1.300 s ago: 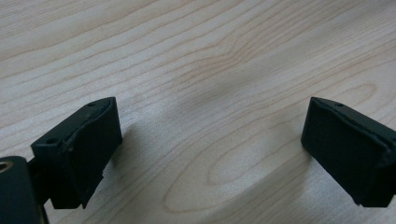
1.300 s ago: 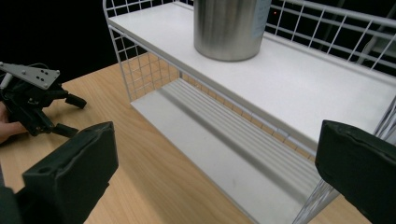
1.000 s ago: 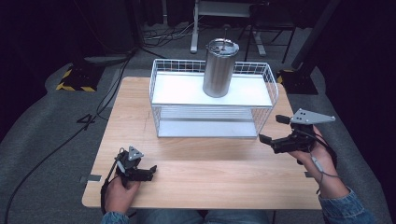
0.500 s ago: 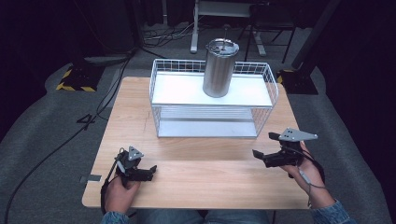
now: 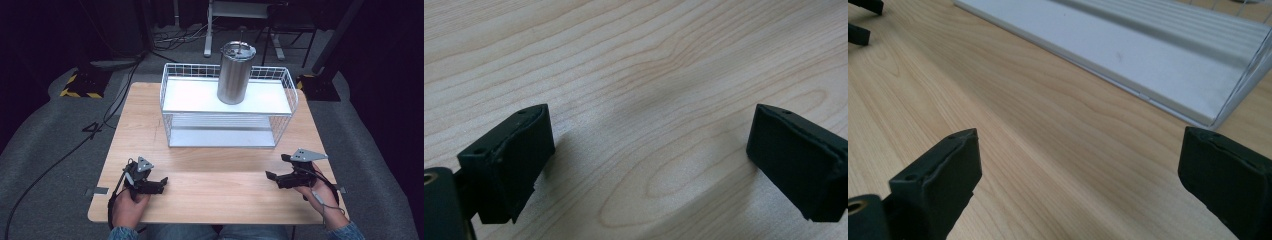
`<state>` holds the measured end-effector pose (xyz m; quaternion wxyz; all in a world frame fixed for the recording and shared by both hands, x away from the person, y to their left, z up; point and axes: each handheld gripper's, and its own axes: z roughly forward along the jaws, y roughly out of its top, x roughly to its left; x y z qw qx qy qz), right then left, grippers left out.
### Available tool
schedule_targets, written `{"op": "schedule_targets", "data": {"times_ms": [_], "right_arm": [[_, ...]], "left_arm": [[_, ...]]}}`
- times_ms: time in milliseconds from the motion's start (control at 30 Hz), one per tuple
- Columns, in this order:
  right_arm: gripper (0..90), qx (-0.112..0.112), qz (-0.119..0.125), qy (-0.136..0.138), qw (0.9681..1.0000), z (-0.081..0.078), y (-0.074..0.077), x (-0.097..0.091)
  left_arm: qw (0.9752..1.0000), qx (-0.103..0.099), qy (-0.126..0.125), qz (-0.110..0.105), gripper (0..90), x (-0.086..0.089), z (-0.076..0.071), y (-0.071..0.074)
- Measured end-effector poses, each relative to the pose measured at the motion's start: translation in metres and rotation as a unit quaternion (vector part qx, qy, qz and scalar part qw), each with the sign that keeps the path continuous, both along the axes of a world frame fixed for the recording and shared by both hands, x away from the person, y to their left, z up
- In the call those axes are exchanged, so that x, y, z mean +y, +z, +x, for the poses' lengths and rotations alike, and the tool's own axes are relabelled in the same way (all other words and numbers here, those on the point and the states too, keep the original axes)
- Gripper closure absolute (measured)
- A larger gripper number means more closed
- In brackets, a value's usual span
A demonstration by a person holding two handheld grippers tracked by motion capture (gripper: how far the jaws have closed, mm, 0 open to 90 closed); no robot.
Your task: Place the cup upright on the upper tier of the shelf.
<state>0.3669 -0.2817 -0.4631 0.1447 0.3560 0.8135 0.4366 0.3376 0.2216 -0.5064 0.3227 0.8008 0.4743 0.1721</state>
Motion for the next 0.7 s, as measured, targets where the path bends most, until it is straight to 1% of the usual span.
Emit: {"op": "schedule_targets", "data": {"times_ms": [133,267,300,400,467,533,600,700], "right_arm": [[4.4,0.013,-0.010,0.002,0.9999,-0.001,-0.010,0.001],[5.0,0.023,-0.009,0.000,0.9997,-0.003,-0.018,0.002],[5.1,0.027,-0.012,0.001,0.9996,-0.003,-0.022,0.003],[5.2,0.032,-0.017,0.001,0.9993,-0.004,-0.026,0.004],[5.7,0.037,-0.027,0.002,0.9990,-0.005,-0.031,0.005],[6.0,0.038,-0.029,0.002,0.9988,-0.005,-0.033,0.006],[7.5,0.043,-0.034,0.003,0.9985,-0.006,-0.035,0.006],[12.6,0.048,-0.047,0.010,0.9977,-0.006,-0.038,0.008]], "left_arm": [[1.0000,0.000,0.000,0.000,5.5,0.000,0.000,0.000],[1.0000,0.000,0.000,0.000,5.5,0.000,0.000,0.000],[1.0000,0.000,0.000,0.000,5.5,0.000,0.000,0.000],[1.0000,0.000,0.000,0.000,5.5,0.000,0.000,0.000],[1.0000,0.000,0.000,0.000,5.5,0.000,0.000,0.000],[1.0000,0.000,0.000,0.000,5.5,0.000,0.000,0.000],[1.0000,0.000,0.000,0.000,5.5,0.000,0.000,0.000],[1.0000,0.000,0.000,0.000,5.5,0.000,0.000,0.000]]}}
